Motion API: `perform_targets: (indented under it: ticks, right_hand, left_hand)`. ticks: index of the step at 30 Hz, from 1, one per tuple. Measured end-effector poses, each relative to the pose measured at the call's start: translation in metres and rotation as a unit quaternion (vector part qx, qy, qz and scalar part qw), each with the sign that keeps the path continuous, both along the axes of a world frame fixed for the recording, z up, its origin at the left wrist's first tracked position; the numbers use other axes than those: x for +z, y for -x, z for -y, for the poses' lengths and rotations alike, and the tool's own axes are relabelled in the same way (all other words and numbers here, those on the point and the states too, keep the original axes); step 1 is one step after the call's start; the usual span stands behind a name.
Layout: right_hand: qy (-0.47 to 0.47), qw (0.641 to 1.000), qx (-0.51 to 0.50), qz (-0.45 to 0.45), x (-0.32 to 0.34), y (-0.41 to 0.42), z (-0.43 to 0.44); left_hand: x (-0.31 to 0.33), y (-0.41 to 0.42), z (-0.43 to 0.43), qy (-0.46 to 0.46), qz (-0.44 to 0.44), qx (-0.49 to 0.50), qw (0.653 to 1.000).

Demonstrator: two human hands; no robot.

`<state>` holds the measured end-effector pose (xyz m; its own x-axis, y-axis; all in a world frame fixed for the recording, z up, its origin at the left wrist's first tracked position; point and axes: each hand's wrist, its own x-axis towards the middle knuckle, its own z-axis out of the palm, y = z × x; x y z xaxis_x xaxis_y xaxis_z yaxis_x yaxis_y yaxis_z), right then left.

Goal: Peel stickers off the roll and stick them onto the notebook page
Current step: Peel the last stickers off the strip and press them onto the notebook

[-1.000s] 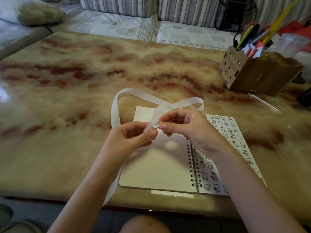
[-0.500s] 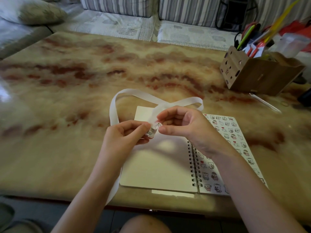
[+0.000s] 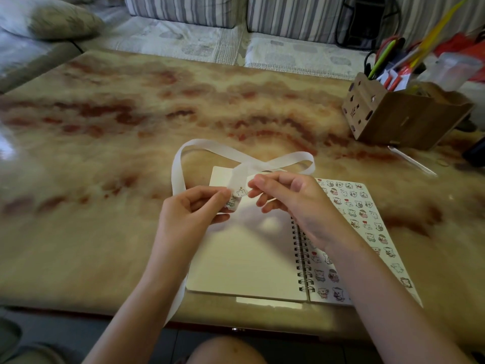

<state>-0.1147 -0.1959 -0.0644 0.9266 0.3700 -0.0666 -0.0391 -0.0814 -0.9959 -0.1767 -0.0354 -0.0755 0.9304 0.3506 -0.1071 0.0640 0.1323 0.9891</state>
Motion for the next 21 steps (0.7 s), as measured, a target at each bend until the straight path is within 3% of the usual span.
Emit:
perform_targets:
  ticks: [12, 21]
  right_hand:
    - [0.043, 0.998, -0.010, 0.055, 0.0033, 0.0044, -0.0059]
    - [0.098, 0.983, -0.026, 0.154, 0.0039, 0.0102, -0.0092]
  left_hand:
    - [-0.0002, -0.0005, -0.0009, -0.039, 0.000, -0.010, 0.999]
    - [0.0013, -0.0027, -0.0018, -0.053, -0.017, -0.022, 0.998]
